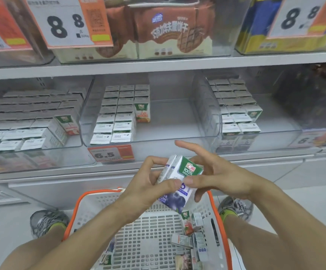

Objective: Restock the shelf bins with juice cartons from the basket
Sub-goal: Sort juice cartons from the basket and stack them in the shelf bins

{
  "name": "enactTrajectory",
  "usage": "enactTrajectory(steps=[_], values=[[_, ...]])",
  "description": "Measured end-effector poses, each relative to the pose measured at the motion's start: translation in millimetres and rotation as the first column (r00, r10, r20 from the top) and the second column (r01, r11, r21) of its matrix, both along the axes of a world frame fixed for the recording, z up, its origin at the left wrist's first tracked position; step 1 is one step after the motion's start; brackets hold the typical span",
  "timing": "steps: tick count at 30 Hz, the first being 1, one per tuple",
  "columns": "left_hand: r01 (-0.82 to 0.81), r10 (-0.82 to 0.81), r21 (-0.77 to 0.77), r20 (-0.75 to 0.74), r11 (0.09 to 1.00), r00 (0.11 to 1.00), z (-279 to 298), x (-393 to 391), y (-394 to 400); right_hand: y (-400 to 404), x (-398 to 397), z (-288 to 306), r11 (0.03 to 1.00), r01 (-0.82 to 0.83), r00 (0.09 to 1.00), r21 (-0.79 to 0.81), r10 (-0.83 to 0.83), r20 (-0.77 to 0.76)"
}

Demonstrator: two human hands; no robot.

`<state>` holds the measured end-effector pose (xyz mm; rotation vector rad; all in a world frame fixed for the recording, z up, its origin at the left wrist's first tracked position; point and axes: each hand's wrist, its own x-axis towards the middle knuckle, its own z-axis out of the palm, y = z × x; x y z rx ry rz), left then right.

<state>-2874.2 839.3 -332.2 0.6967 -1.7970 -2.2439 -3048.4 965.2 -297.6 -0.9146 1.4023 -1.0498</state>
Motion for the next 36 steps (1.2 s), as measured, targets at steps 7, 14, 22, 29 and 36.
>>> enactTrajectory(steps=[7,14,22,29,36], values=[[0.181,-0.159,-0.257,0.104,0.949,0.982,18,-35,12,29,-35,-7,0.980,-0.062,0.996,-0.191,0.049,-0.072],[-0.082,0.046,-0.587,-0.077,0.806,0.996,52,-89,12,68,-82,6,0.897,0.228,0.965,-0.379,-0.261,-0.039],[0.109,-0.019,-0.927,0.110,0.358,0.994,24,-180,0,98,-148,33,0.626,0.498,0.322,-0.601,-0.776,-0.542],[0.027,0.014,-0.956,0.033,0.291,0.999,6,-185,-2,63,-177,38,0.925,0.332,0.299,-0.182,-0.287,-0.910],[0.003,0.026,-0.958,0.011,0.286,1.000,5,-183,0,31,-185,34,0.910,0.325,0.565,0.259,0.033,-0.824]])
